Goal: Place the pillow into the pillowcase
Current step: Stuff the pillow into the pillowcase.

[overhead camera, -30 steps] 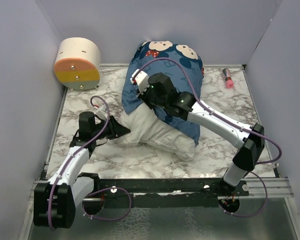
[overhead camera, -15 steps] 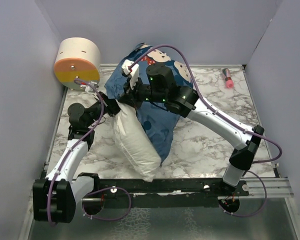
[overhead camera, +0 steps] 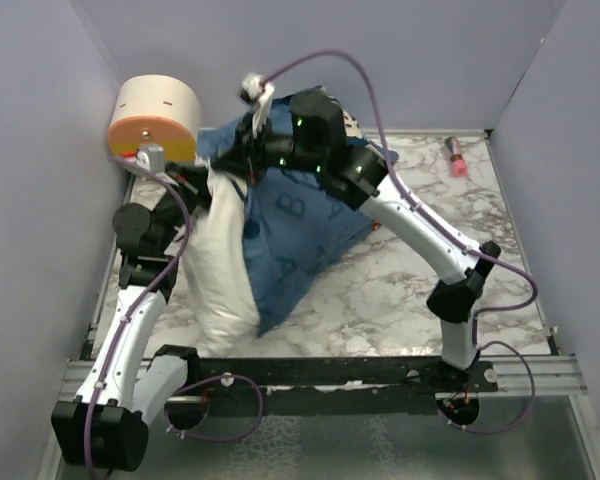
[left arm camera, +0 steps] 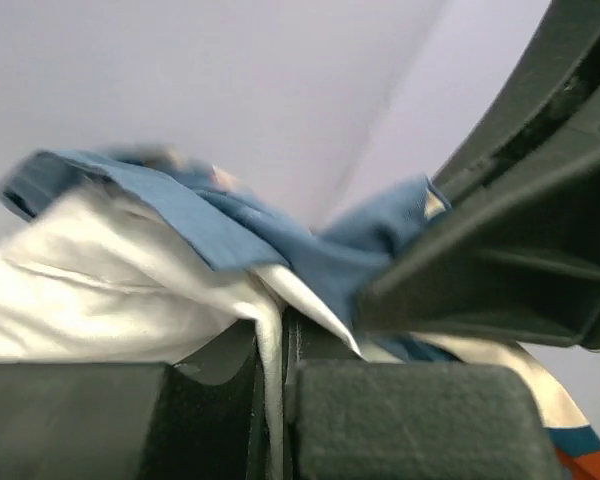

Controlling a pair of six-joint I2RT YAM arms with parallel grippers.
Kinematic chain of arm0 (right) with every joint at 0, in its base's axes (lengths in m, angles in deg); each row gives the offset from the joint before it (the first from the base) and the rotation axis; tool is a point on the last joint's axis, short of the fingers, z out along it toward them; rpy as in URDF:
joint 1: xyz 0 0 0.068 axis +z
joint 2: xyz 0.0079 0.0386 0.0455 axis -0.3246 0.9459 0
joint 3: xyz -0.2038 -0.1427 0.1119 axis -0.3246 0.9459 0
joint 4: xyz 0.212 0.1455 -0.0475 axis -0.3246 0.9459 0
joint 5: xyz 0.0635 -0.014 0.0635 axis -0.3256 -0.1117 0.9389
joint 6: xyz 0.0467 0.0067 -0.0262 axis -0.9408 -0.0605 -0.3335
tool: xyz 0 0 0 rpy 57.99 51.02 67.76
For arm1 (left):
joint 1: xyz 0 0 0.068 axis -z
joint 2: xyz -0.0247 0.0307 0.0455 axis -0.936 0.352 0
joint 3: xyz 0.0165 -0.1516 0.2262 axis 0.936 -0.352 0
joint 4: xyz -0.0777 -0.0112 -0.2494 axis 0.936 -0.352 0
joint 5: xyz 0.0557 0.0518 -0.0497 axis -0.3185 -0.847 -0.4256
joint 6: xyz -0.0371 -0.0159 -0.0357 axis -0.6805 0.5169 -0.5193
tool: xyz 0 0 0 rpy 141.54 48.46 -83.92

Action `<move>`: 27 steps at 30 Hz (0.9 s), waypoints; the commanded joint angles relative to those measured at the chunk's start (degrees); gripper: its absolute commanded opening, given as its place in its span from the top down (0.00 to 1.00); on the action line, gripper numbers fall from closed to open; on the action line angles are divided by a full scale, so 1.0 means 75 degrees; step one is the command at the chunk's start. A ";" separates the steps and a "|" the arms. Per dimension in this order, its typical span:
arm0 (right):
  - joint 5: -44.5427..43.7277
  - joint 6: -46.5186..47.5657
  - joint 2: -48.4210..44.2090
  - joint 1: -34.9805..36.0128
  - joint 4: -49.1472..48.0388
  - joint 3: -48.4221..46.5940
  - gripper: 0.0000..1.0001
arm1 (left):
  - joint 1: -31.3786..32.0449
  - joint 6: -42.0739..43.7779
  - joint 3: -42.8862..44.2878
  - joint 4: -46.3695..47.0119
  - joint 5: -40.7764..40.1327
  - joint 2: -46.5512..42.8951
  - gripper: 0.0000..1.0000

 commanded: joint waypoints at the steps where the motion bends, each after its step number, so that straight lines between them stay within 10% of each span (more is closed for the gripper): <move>1: 0.2172 -0.1228 0.1476 0.0566 -0.0668 -0.4560 0.99 | 0.0192 0.1344 0.2700 0.0275 -0.1132 -0.0615 1.00; 4: 0.1947 -0.1434 0.0926 0.0555 -0.1481 -0.4066 0.99 | 0.0191 0.1628 0.4050 -0.0320 -0.1349 -0.0306 1.00; 12: 0.0466 -0.1957 -0.3829 -0.1078 -0.4093 0.2665 0.99 | 0.0470 -0.0182 0.5456 0.0904 -0.0386 0.1377 1.00; 19: -0.0815 -0.2050 -0.5651 -0.2700 -0.3418 0.5096 0.99 | 0.5484 0.3445 0.7146 -0.1322 -0.1658 0.4133 1.00; 27: -0.5474 -0.1224 -0.7959 -0.2766 -0.2576 0.7342 0.99 | 0.6014 0.2827 0.6961 -0.1134 -0.2138 0.6499 1.00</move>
